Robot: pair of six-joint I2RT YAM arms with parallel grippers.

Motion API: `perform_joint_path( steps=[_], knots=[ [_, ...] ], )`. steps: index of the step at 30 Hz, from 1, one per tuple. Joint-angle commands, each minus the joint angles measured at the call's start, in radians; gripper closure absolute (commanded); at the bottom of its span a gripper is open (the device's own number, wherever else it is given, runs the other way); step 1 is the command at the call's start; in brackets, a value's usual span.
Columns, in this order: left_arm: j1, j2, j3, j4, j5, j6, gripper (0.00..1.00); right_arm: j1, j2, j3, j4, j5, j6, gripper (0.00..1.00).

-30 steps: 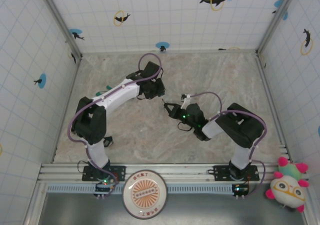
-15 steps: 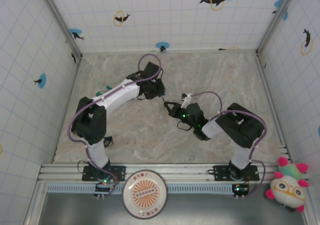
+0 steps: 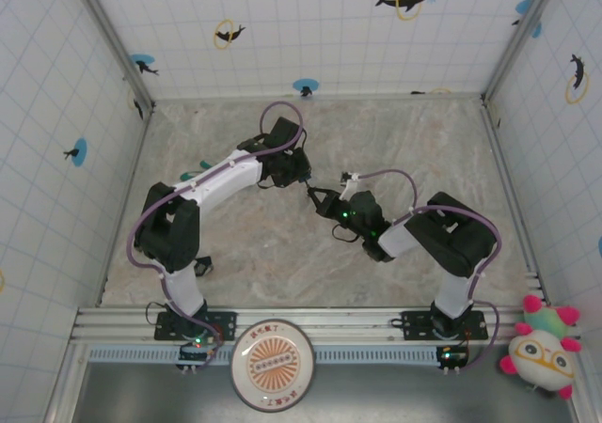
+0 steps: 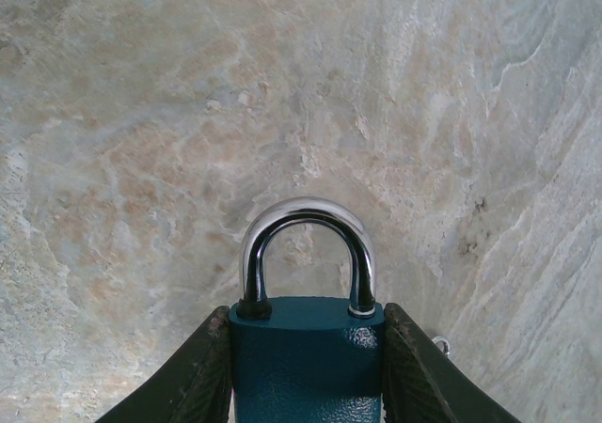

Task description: Unlock with the key

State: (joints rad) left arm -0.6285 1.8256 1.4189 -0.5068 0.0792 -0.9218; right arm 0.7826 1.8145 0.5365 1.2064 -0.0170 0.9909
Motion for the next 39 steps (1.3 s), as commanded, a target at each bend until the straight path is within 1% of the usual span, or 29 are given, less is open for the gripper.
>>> perform_joint_path(
  steps=[1, 23, 31, 39],
  knots=[
    [0.001, -0.045, -0.006, 0.016, 0.011, -0.017, 0.82, -0.008, 0.027, 0.027, -0.002, 0.02, 0.0, 1.0],
    [0.002, -0.046, 0.002, 0.017, -0.006, -0.016, 0.82, 0.006, 0.028, -0.003, 0.015, 0.022, 0.019, 1.0],
    [0.002, -0.04, 0.002, 0.008, -0.012, -0.015, 0.82, 0.019, 0.005, -0.028, 0.006, 0.052, 0.02, 1.0],
    [0.002, -0.038, 0.004, 0.008, -0.004, -0.015, 0.82, 0.012, 0.02, -0.015, 0.012, 0.05, 0.025, 1.0]
  ],
)
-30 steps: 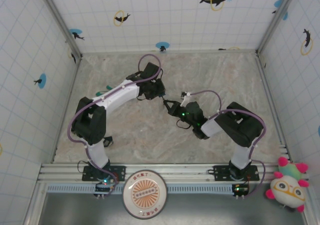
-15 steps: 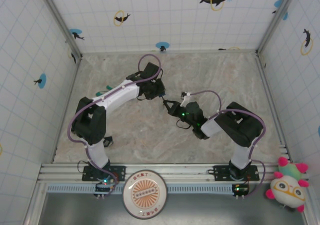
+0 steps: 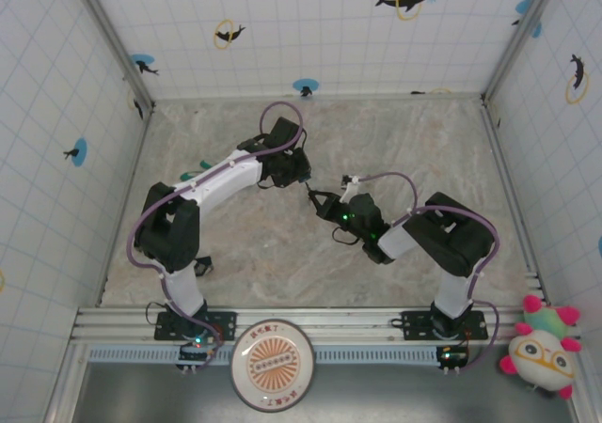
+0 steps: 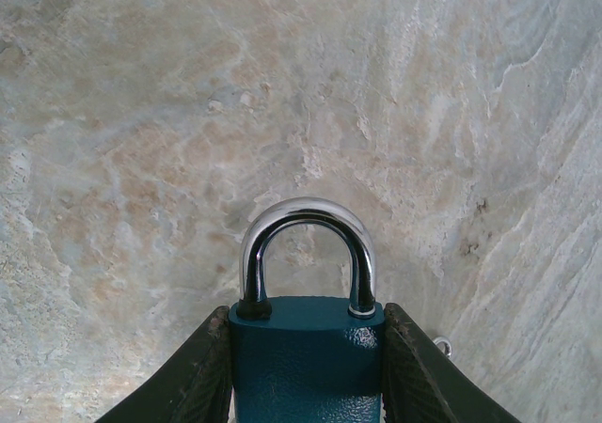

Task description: Unlock with the key

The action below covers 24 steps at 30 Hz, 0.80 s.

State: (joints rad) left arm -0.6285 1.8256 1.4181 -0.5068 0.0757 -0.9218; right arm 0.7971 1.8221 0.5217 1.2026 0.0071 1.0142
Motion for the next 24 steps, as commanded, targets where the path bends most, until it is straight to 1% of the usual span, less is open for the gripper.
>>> perform_joint_path(
  steps=[1, 13, 24],
  knots=[
    [0.002, -0.038, 0.003, 0.008, 0.002, -0.014, 0.82, -0.005, 0.01, 0.003, 0.01, 0.024, 0.0, 1.0],
    [0.0, -0.029, -0.004, 0.011, 0.011, -0.015, 0.82, -0.019, 0.016, 0.053, -0.023, -0.006, -0.013, 1.0],
    [0.001, -0.03, 0.007, 0.014, 0.006, -0.014, 0.82, 0.006, 0.013, 0.023, -0.003, 0.003, -0.009, 1.0]
  ],
)
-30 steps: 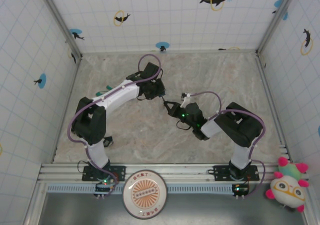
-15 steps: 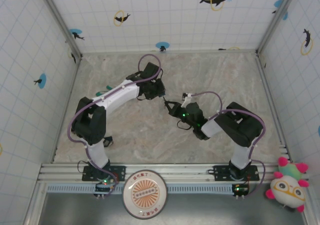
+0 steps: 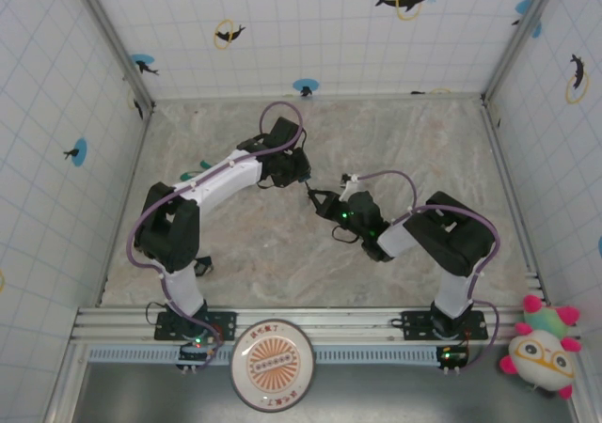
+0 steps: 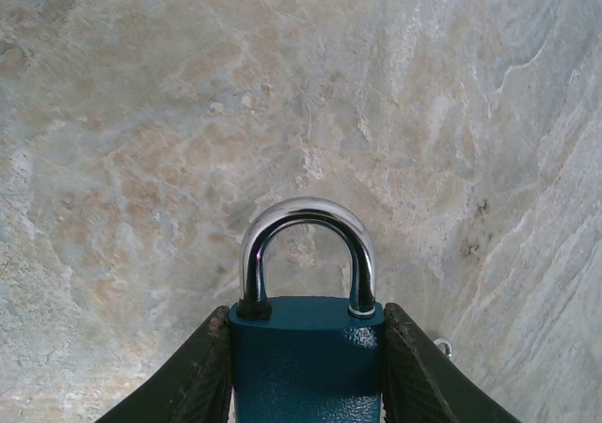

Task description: Unlock with the key

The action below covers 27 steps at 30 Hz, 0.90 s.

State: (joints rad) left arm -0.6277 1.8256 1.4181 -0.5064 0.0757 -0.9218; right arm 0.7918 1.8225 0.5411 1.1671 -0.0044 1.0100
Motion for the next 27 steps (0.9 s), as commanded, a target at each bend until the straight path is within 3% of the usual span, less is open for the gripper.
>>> perform_joint_path(
  steps=[1, 27],
  knots=[
    [0.0, -0.029, 0.007, 0.013, 0.006, -0.014, 0.82, 0.013, 0.011, 0.001, 0.038, 0.014, -0.005, 1.0],
    [-0.001, -0.028, -0.013, 0.02, 0.012, -0.017, 0.82, -0.018, -0.019, 0.009, 0.025, 0.027, -0.024, 1.0]
  ],
)
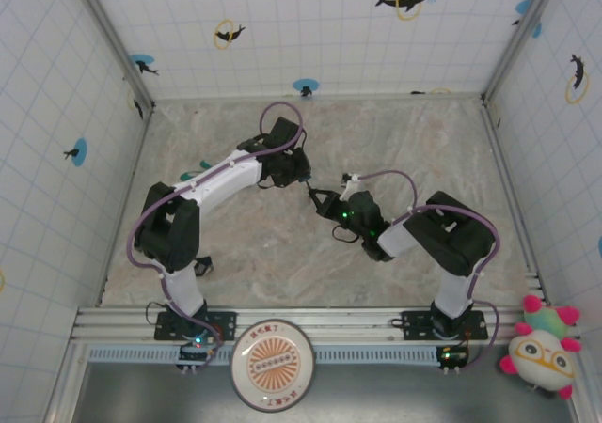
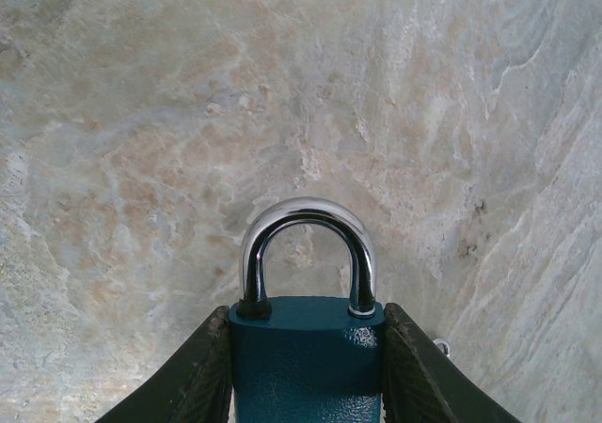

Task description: Unlock with the key

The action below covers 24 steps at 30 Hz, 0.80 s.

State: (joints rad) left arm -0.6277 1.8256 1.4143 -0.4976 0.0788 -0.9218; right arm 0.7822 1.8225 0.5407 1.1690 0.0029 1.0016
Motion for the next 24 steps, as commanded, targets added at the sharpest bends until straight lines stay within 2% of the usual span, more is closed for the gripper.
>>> perform_joint_path(
  steps=[1, 24],
  knots=[
    [-0.002, -0.028, -0.009, 0.011, 0.01, -0.017, 0.82, -0.008, -0.019, 0.012, 0.024, 0.016, -0.017, 1.0],
    [-0.01, -0.015, -0.014, 0.016, 0.012, -0.024, 0.82, 0.0, -0.02, 0.026, 0.046, -0.004, -0.023, 1.0]
  ],
)
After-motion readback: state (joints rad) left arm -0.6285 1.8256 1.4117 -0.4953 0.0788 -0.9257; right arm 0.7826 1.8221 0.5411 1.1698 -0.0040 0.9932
